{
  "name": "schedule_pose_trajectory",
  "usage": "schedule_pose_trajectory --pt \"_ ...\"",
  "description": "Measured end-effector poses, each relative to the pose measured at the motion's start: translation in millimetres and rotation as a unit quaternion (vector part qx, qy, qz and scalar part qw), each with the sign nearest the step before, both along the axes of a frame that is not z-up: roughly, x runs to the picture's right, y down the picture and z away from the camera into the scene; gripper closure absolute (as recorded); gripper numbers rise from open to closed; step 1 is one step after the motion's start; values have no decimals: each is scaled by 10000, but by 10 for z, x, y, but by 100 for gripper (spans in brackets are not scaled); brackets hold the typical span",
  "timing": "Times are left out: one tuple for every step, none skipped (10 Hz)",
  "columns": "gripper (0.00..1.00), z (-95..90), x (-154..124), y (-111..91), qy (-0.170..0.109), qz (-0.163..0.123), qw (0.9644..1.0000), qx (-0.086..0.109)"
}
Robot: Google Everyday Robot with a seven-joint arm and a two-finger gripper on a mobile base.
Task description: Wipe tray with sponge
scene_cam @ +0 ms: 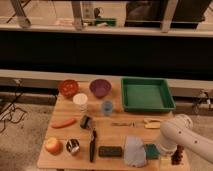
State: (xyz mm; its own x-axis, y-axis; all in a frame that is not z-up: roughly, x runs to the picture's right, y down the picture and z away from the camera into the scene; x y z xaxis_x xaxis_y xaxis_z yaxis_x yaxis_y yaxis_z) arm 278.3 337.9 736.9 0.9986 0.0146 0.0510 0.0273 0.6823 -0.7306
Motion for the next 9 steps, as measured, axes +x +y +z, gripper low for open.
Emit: schedule_pose_trajectory --pt "34 0 0 0 0 0 10000 1" --pt "42 0 0 0 0 0 10000 0" --pt "55 0 0 0 0 0 10000 0" --pt "64 0 0 0 0 0 10000 0" --pt "73 0 0 0 0 0 10000 1" --pt "83 0 0 -1 0 0 10000 1" --pt "94 0 0 -1 0 0 10000 1" --pt "99 0 0 -1 0 0 10000 1" --pt "100 0 0 -1 0 0 10000 1"
